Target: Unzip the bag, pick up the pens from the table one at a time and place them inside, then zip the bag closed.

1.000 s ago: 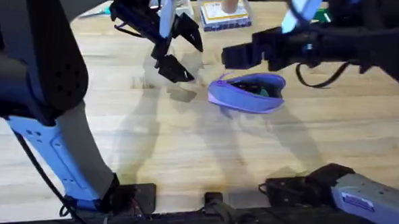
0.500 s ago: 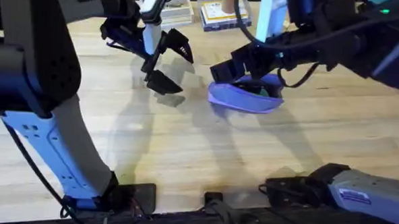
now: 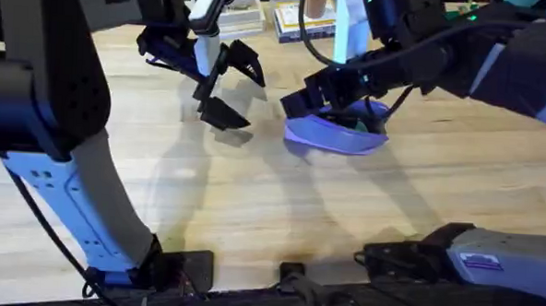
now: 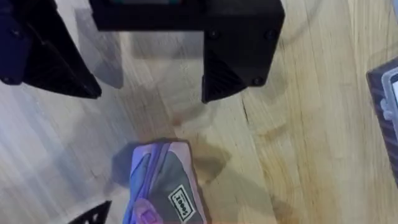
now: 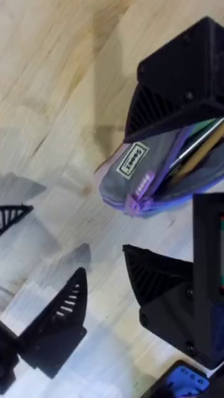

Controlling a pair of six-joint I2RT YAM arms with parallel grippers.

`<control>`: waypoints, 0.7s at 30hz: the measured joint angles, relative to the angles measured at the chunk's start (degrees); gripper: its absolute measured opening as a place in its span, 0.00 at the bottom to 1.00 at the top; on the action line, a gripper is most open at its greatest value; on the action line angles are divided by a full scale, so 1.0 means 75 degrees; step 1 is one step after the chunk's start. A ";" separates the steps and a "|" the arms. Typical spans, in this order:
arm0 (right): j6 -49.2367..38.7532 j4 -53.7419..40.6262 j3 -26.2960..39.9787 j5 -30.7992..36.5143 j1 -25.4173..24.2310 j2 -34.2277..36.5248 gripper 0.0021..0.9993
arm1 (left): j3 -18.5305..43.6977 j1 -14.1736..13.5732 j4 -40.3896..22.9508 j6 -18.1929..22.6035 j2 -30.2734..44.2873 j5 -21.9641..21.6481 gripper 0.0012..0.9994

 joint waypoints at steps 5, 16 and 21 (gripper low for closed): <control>-0.0002 0.0009 0.0000 0.0000 0.0236 0.0001 1.00 | 0.0000 0.0000 0.0000 0.0000 0.0000 0.0002 0.99; 0.0061 0.0012 0.0006 0.0000 0.0387 0.0394 0.98 | 0.0000 0.0000 0.0000 0.0000 0.0000 0.0000 0.99; 0.0069 0.0009 0.0006 0.0000 0.0387 0.0409 0.86 | 0.0000 0.0000 0.0000 0.0000 0.0000 0.0002 0.99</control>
